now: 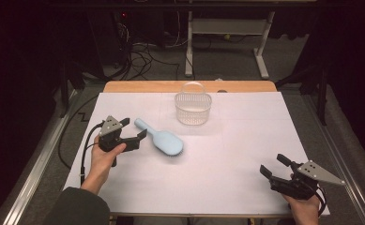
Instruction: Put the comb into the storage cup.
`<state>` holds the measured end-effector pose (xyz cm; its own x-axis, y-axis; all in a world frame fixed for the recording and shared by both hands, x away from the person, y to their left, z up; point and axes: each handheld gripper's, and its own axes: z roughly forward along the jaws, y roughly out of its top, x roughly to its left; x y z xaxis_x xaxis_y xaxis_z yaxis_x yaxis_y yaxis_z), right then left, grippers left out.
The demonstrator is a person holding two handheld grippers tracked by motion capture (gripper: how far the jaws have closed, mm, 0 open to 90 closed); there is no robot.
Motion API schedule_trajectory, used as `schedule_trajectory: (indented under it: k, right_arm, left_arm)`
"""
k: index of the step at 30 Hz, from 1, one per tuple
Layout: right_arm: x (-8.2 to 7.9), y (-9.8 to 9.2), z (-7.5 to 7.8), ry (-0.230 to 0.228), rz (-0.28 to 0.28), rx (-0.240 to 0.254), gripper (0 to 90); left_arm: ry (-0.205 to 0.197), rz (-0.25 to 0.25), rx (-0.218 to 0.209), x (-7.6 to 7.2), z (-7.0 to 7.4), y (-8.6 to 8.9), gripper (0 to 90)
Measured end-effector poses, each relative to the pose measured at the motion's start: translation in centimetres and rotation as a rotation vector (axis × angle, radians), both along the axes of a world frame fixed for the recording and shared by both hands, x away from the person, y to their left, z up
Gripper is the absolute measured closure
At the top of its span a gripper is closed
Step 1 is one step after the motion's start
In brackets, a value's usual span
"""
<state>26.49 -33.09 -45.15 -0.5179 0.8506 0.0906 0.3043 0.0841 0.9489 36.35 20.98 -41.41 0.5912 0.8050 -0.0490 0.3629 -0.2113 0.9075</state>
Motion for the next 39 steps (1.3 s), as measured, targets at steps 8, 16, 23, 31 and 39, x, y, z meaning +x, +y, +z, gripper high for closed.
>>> schedule_trajectory:
  k: [8, 16, 23, 31, 39]
  right_arm:
    - [0.0, 0.0, 0.0, 0.002, 0.001, 0.0, 19.4]
    - [0.0, 0.0, 0.0, -0.002, -0.003, -0.004, 19.4]
    - [0.0, 0.0, 0.0, -0.002, -0.004, -0.008, 19.5]
    - [0.0, 0.0, 0.0, -0.003, -0.007, -0.005, 20.7]
    - [-0.1, -0.2, 0.1, -0.006, -0.016, 0.001, 21.3]
  left_arm:
    - [0.04, -0.019, 0.032, 1.4, 0.6, -0.8, 17.1]
    - [0.06, -0.02, 0.071, 2.8, 1.1, -1.5, 17.0]
    - [0.126, 0.002, 0.108, 4.2, 1.6, -1.7, 19.0]
    - [0.151, 0.016, 0.152, 5.4, 2.4, -2.3, 20.0]
    - [0.231, 0.018, 0.209, 7.3, 2.2, -2.8, 23.9]
